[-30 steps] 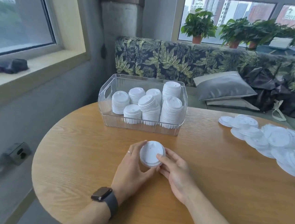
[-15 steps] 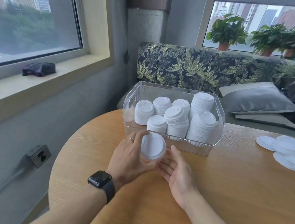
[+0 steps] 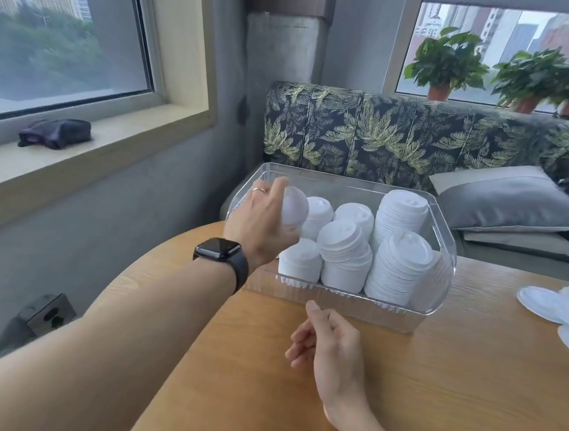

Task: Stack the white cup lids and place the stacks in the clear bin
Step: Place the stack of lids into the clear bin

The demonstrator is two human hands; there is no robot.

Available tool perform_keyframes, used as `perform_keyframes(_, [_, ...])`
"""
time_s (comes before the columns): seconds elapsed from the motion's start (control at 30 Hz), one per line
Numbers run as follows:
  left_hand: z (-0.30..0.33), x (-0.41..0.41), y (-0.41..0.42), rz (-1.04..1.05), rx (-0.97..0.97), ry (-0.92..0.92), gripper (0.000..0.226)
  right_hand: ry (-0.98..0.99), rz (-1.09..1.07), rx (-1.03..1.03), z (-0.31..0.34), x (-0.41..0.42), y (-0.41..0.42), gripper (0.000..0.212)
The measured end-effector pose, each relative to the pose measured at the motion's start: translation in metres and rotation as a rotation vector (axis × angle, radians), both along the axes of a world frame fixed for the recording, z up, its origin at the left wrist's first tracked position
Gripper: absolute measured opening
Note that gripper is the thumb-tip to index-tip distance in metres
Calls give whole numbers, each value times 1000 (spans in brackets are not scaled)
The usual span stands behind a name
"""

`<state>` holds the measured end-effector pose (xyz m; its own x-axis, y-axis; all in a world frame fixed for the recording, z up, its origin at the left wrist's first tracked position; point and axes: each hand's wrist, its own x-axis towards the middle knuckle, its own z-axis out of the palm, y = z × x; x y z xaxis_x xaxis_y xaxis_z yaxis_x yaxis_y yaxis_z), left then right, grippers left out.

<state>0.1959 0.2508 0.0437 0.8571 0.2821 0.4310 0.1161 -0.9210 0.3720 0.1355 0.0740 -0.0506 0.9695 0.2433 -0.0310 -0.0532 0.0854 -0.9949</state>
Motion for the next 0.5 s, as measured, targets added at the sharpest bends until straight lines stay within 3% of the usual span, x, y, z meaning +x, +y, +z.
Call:
perform_keyframes(0.3, [-20, 34, 12, 112, 254, 222, 51, -55, 55, -50, -4, 18, 3, 45])
perform_keyframes(0.5, [-15, 40, 4, 152, 250, 322, 43, -39, 48, -30, -3, 22, 3, 39])
